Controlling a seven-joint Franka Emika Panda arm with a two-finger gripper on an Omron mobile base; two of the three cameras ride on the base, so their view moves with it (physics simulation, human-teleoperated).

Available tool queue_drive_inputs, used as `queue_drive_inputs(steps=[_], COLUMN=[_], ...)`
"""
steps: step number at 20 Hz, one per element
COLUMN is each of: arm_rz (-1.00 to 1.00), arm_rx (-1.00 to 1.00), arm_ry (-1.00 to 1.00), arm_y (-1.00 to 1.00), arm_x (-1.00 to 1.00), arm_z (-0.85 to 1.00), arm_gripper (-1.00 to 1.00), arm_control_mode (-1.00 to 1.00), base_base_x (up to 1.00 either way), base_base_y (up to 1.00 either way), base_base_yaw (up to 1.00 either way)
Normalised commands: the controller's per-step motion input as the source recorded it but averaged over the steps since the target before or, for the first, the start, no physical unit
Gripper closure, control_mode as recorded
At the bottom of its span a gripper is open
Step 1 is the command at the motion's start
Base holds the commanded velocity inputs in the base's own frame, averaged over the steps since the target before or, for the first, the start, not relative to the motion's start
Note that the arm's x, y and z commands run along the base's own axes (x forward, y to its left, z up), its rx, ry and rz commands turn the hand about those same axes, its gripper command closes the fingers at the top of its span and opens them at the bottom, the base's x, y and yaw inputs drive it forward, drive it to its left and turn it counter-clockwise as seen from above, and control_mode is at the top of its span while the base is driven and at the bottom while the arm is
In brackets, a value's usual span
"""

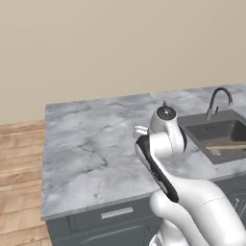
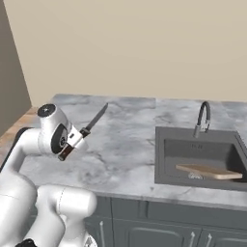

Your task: Move the cutting board and knife to the sink. Then move spray from the cabinet to the counter.

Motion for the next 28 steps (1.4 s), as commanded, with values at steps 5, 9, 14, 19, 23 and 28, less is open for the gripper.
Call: queue_drive_inputs(steps=[5, 9, 14, 19, 23, 28], arm_rz=[0.00, 0.00, 0.00, 0.00, 0.00, 0.01], arm_rx=[0.00, 0.00, 0.00, 0.00, 0.00, 0.02], arm_ry=[0.00, 0.00, 0.00, 0.00, 0.00, 0.05], arm_y=[0.00, 0.00, 0.00, 0.00, 0.00, -0.20], arm_x=[0.00, 0.00, 0.00, 0.00, 0.00, 0.46], arm_z=[0.00, 0.00, 0.00, 0.00, 0.00, 0.00], arm_gripper=[1.00, 1.00, 1.00, 1.00, 1.00, 1.00], arm_control_mode=[1.00, 1.00, 1.00, 1.00, 1.00, -1.00], base_base_x=[-0.12, -0.01, 0.00, 0.15, 0.42, 0.00], base_base_y=[-0.91, -1.00, -0.99, -0.61, -0.21, 0.00], base_base_yaw=[-0.19, -0.18, -0.14, -0.06, 0.00, 0.00])
